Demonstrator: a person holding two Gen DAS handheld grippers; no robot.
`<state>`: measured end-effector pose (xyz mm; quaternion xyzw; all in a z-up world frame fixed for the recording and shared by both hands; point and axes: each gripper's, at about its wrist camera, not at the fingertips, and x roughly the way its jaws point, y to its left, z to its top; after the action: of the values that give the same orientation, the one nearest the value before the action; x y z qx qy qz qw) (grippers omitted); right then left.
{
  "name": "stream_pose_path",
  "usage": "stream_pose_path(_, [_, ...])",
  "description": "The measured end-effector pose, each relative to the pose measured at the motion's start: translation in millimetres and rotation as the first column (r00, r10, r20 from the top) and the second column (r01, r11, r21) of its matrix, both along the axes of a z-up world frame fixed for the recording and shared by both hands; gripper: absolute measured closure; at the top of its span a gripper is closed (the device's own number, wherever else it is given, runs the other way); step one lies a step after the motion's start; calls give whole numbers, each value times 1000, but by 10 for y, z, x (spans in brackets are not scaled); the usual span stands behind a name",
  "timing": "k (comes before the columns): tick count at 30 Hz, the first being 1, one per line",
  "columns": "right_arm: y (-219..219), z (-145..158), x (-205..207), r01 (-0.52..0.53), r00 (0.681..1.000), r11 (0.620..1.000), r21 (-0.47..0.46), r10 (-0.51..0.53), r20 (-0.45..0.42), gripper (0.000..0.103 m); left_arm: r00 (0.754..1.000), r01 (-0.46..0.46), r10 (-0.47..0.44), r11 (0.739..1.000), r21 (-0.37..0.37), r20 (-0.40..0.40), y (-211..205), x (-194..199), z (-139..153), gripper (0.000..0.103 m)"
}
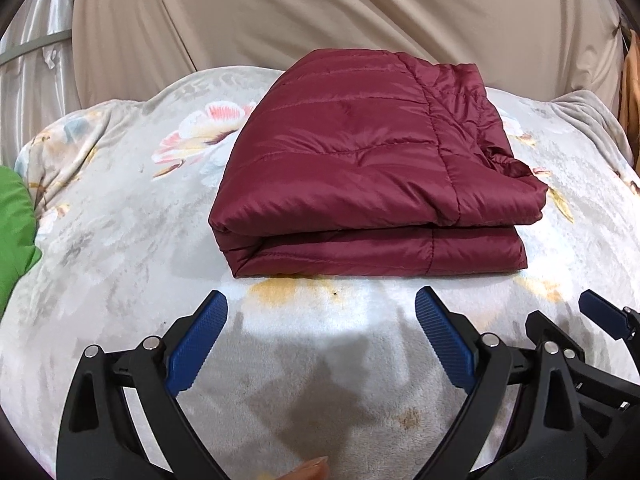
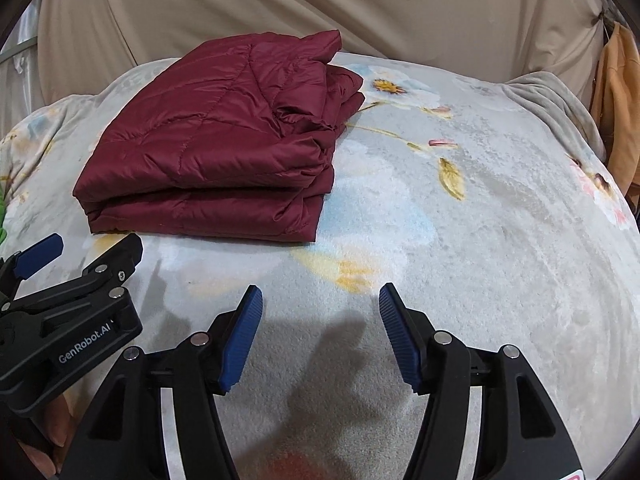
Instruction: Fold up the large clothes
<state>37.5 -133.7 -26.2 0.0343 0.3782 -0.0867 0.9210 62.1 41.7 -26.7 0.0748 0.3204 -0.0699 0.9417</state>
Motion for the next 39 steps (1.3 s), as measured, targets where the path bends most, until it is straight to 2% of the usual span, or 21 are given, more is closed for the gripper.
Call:
stream_pose_path(13, [-11,-13,14,4,1000,1000,-11,-4,-6,43,1000,-17,17,999,37,15,-29,-3,-2,10])
stream_pose_path(29, [28,-30,20,11,1000,1000,-16,-12,-11,43,999,-33,33,999,26,-21,-9,43,-42,10])
stream_pose_path(39, [53,-39,21,19,1000,1000,-17,-19,-15,43,998,-57,58,997,49,-14,-36,31,-53,9])
